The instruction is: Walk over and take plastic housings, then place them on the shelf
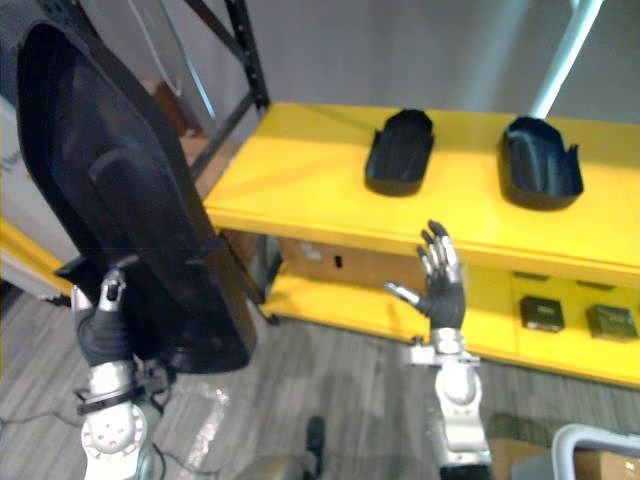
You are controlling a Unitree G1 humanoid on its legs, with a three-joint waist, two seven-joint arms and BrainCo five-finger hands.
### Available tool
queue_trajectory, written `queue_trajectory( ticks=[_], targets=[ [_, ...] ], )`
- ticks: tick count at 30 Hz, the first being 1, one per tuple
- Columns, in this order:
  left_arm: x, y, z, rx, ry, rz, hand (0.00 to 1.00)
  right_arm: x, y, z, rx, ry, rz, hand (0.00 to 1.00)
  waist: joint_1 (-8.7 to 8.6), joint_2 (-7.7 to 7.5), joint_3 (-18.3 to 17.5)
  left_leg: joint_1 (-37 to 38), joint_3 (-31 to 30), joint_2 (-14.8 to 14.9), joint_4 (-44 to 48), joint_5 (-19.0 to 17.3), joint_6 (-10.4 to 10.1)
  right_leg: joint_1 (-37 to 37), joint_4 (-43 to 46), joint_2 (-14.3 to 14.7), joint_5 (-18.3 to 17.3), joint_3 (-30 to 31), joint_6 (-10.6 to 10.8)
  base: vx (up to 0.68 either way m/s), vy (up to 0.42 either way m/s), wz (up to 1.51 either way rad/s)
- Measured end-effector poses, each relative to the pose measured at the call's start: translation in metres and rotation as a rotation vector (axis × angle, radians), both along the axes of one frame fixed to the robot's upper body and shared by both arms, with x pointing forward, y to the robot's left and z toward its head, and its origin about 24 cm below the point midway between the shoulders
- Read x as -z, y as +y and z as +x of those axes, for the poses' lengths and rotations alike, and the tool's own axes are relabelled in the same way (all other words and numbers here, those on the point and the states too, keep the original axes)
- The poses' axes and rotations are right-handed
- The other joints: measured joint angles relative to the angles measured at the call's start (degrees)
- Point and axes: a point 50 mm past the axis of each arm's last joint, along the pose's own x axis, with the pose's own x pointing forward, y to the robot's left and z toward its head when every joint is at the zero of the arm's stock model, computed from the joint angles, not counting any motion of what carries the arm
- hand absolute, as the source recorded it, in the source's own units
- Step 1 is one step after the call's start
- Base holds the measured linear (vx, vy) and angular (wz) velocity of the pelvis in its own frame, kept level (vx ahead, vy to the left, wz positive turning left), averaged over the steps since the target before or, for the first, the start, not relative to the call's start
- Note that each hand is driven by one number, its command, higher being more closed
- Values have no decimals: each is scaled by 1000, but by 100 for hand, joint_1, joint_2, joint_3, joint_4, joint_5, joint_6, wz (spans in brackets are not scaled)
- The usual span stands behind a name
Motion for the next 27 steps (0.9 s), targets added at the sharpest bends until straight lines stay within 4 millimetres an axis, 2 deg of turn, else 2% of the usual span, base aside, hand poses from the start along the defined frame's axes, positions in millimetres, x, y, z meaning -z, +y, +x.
queue_trajectory(
  ticks=[1,3,4,5,6,7,8,9,10,11,12,14,16,17,18,19,20,21,22,24,25,26,27],
  targets=[
    [-2,0,3,15,-3,15,100,0,0,0,9,-2,-8,0,-23,2,1,101,79,-13,1,-31,42,-255,700,-144,65,98,-259,58,60,24],
    [-3,0,3,26,-7,30,100,1,1,0,15,-6,-11,0,-69,33,18,198,24,26,1,-81,114,-706,1532,-185,360,513,-630,62,43,13],
    [-6,1,6,32,-14,42,100,2,4,0,12,-3,-12,0,-92,69,34,205,-108,105,-3,-93,130,-896,1550,57,-11,883,-449,44,-7,33],
    [-8,1,9,42,-26,44,100,1,4,0,6,-8,-11,0,-131,74,100,170,-238,206,-5,-104,142,-1043,1205,396,-207,1064,-420,20,-32,39],
    [-9,1,12,43,-31,41,100,0,4,1,5,-11,-11,0,-134,85,172,172,-250,275,-7,-108,140,-1105,1002,556,-220,1128,-445,-58,-84,30],
    [-6,2,17,42,-21,25,100,0,5,1,-1,-11,-10,0,-144,95,234,146,-325,342,-13,-254,87,-1223,452,854,-218,1192,-458,-65,-74,21],
    [-2,4,19,38,-2,16,100,2,9,1,-8,-6,3,0,-191,-133,207,57,-200,142,195,-482,139,-1312,-151,816,-218,1324,-453,7,-43,26],
    [-3,8,19,23,-4,15,100,-2,13,0,-12,-28,25,0,-254,-491,250,-247,258,-47,1668,-993,570,-1397,-234,460,-3,1452,-205,94,-25,29],
    [-1,5,20,30,1,1,100,-4,10,-3,-8,-38,15,0,-292,-373,345,-241,204,33,1790,-1373,221,-1349,-16,530,-14,1407,-155,122,-11,4],
    [9,3,18,30,43,-16,100,3,10,-5,-4,-4,16,0,-257,-367,352,-38,204,9,1691,-1382,106,-1411,138,486,-32,1634,-175,98,-31,8],
    [12,0,16,50,59,-16,100,5,8,-9,3,3,11,0,-273,-320,285,-8,127,31,1475,-1290,58,-1387,-202,589,12,1738,-251,85,-9,6],
    [9,-6,15,80,40,-11,100,3,7,-8,14,-3,11,0,-262,-326,252,21,107,74,1160,-1273,33,-1236,-743,712,349,1713,-209,105,-58,39],
    [9,-10,14,90,39,-14,100,0,6,-7,22,-17,2,0,-258,-344,219,99,522,270,1121,-1292,105,-1037,-1200,751,526,1538,-283,169,-97,26],
    [11,-10,12,81,40,-28,100,-2,6,-5,18,-28,3,0,-243,-274,230,52,721,468,1394,-1326,7,-939,-1178,832,506,1473,-303,237,-97,9],
    [14,-9,10,58,51,-45,100,-3,6,-6,18,-30,5,0,-230,-261,231,-69,710,582,1984,-1585,-159,-777,-1203,899,422,1495,-344,242,-103,5],
    [15,-8,10,47,51,-53,100,-3,6,-6,20,-32,4,0,-225,-250,238,-237,694,667,2473,-1742,-228,-690,-1235,949,391,1508,-345,227,-47,-10],
    [15,-7,9,28,51,-64,100,-4,6,-6,28,-34,1,0,-198,-276,266,-610,659,796,3557,-1820,-282,-505,-1318,980,373,1587,-340,236,-13,-36],
    [16,-5,9,11,55,-74,100,-6,5,-7,44,-51,-13,0,-136,-285,291,-860,643,888,4187,-1870,-367,-287,-1377,943,403,1684,-314,250,11,-56],
    [17,-5,8,7,56,-77,100,-9,4,-7,55,-69,-19,0,-83,-268,280,-834,629,929,4081,-1914,-354,-256,-1358,923,408,1779,-309,231,67,-77],
    [15,-6,9,6,48,-78,100,-24,1,-11,86,-150,-12,0,-86,-251,261,-831,539,1063,3267,-1910,-349,-271,-1288,727,380,1989,-262,199,143,-64],
    [14,-7,11,5,41,-71,100,-29,-2,-13,109,-179,-10,0,-114,-284,281,-844,534,1073,2941,-1867,-370,-271,-1281,542,361,2086,-228,233,272,-47],
    [13,-9,12,2,37,-57,100,-33,-6,-15,145,-204,-13,0,-215,-303,292,-866,491,1145,2601,-1696,-465,-271,-1261,342,359,2152,-210,195,268,-39],
    [13,-10,12,2,36,-56,100,-34,-7,-15,163,-210,-19,0,-261,-272,274,-854,392,1202,2425,-1559,-505,-278,-1248,283,353,2228,-197,246,398,-53]
  ],
)
